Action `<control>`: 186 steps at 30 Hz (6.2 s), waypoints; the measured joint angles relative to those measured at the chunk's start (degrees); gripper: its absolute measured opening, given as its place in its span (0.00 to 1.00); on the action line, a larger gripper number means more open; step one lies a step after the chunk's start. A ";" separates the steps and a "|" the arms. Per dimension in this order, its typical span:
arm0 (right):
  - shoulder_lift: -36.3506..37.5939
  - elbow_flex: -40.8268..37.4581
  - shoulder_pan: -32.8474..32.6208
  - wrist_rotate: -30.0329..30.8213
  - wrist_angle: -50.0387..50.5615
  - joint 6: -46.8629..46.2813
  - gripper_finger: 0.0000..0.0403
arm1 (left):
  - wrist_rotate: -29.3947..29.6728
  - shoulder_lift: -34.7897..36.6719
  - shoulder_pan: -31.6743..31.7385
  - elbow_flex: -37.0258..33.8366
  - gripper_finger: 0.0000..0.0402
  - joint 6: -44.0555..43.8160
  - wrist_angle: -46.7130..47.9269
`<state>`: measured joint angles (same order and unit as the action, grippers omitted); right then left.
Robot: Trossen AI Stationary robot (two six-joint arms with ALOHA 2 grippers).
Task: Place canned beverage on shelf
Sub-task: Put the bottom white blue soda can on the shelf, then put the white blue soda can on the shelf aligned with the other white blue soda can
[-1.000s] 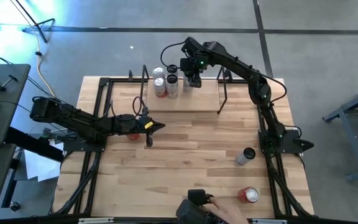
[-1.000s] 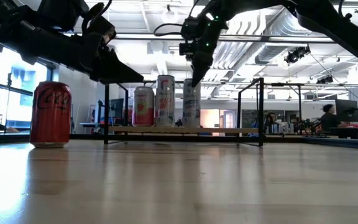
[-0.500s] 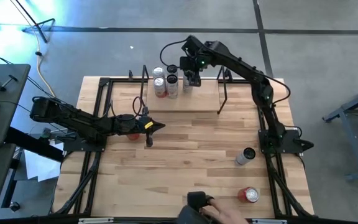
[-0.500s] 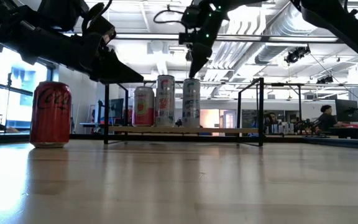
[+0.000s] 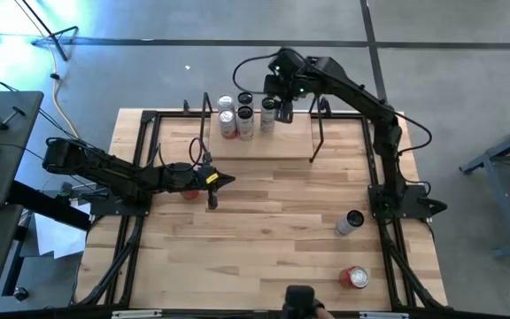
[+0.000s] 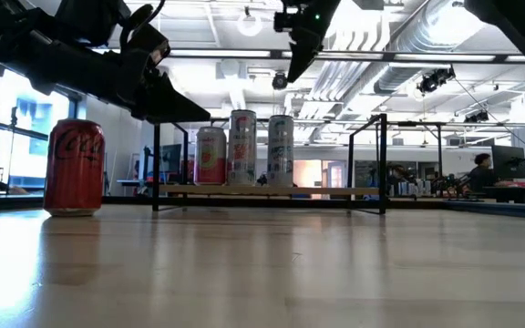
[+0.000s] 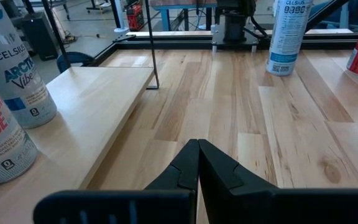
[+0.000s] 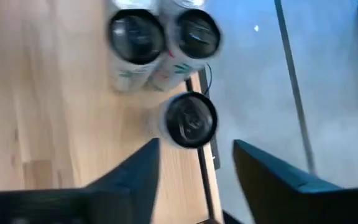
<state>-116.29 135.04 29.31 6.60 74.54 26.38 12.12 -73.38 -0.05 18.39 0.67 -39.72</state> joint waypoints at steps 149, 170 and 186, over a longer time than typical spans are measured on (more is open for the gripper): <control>34.74 -58.93 -58.42 0.45 15.33 -64.06 0.76 | 0.00 0.01 -0.05 0.02 0.00 0.00 1.19; 33.83 -58.99 -61.36 -1.15 15.48 -65.74 0.76 | 1.25 0.01 -3.58 0.02 0.00 -0.50 2.27; 33.83 -59.04 -61.36 -2.61 15.48 -67.52 0.76 | 1.97 0.00 -4.14 0.02 0.00 -0.42 2.62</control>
<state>-82.46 76.01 -32.05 3.99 90.02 -41.15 14.09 -73.38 -4.19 18.41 0.25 -37.10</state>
